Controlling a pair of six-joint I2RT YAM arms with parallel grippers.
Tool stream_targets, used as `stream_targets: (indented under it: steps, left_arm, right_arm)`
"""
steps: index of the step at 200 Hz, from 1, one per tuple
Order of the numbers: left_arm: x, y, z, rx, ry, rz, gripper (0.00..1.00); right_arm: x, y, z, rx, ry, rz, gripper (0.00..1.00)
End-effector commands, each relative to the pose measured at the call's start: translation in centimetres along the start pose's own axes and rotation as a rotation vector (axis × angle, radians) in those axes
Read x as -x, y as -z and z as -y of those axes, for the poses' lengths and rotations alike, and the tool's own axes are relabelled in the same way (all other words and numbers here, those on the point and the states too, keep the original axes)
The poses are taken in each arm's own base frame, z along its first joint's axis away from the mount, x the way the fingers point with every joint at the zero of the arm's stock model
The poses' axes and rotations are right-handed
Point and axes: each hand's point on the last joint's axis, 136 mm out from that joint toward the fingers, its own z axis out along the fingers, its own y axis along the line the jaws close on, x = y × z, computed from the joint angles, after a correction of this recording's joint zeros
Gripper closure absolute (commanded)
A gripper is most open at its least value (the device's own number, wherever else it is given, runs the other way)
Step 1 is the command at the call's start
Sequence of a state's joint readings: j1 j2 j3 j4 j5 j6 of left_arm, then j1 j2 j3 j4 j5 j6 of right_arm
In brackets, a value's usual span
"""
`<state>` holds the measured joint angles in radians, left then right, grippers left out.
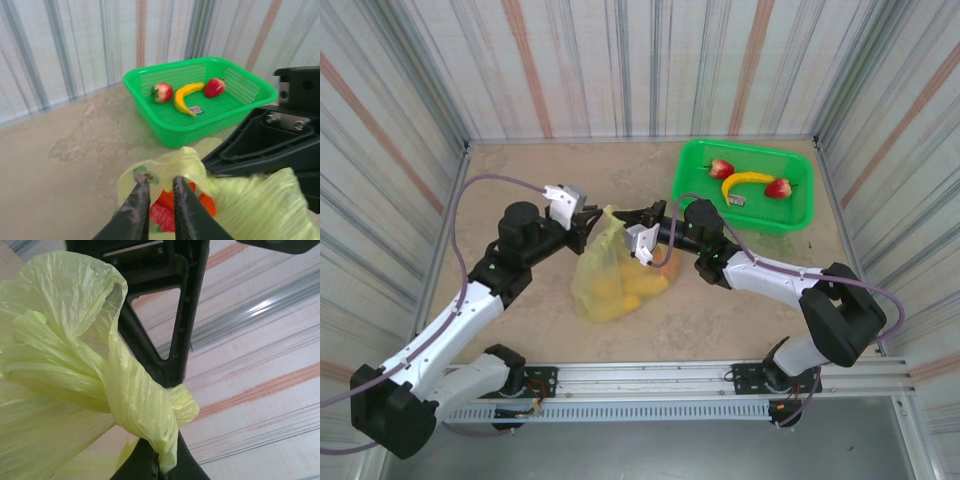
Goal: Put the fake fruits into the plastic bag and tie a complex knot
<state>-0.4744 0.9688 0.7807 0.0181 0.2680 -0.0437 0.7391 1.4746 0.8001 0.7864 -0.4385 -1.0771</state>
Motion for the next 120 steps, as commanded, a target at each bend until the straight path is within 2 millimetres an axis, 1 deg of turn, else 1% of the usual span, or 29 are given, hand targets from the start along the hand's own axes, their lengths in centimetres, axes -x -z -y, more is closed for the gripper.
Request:
stream_targets:
  steps: [1, 18, 29, 46, 57, 70, 91, 104, 120]
  left_arm:
    - [-0.8, 0.8, -1.2, 0.035, 0.191, -0.093, 0.84]
    - [-0.9, 0.8, -1.7, 0.034, 0.295, -0.133, 0.84]
    - [-0.6, 0.8, -2.0, 0.015, 0.373, -0.145, 0.83]
    - [0.0, 0.7, -2.4, -0.019, 0.538, -0.158, 0.75]
    - [0.5, 0.3, -2.3, -0.068, 0.670, -0.173, 0.66]
    - [1.1, -0.3, -1.8, -0.145, 0.811, -0.197, 0.62]
    - [2.1, -1.3, -0.2, -0.287, 0.986, -0.225, 0.54]
    - [2.2, -1.7, 0.5, -0.335, 1.047, -0.241, 0.51]
    - [1.7, -1.6, 0.9, -0.344, 1.074, -0.273, 0.45]
  right_arm:
    - [0.5, 0.6, 1.5, -0.051, 0.026, 0.012, 1.00]
    - [0.6, 0.6, 1.6, -0.057, 0.030, 0.015, 1.00]
    - [0.6, 0.6, 1.5, -0.055, 0.031, 0.015, 1.00]
    - [0.7, 0.6, 1.5, -0.055, 0.033, 0.019, 1.00]
    - [0.7, 0.6, 1.5, -0.054, 0.035, 0.020, 1.00]
    - [0.6, 0.5, 1.4, -0.051, 0.036, 0.018, 1.00]
    - [0.6, 0.5, 1.3, -0.046, 0.039, 0.020, 1.00]
    - [0.5, 0.5, 1.3, -0.042, 0.043, 0.017, 1.00]
    - [0.6, 0.5, 1.4, -0.044, 0.047, 0.017, 1.00]
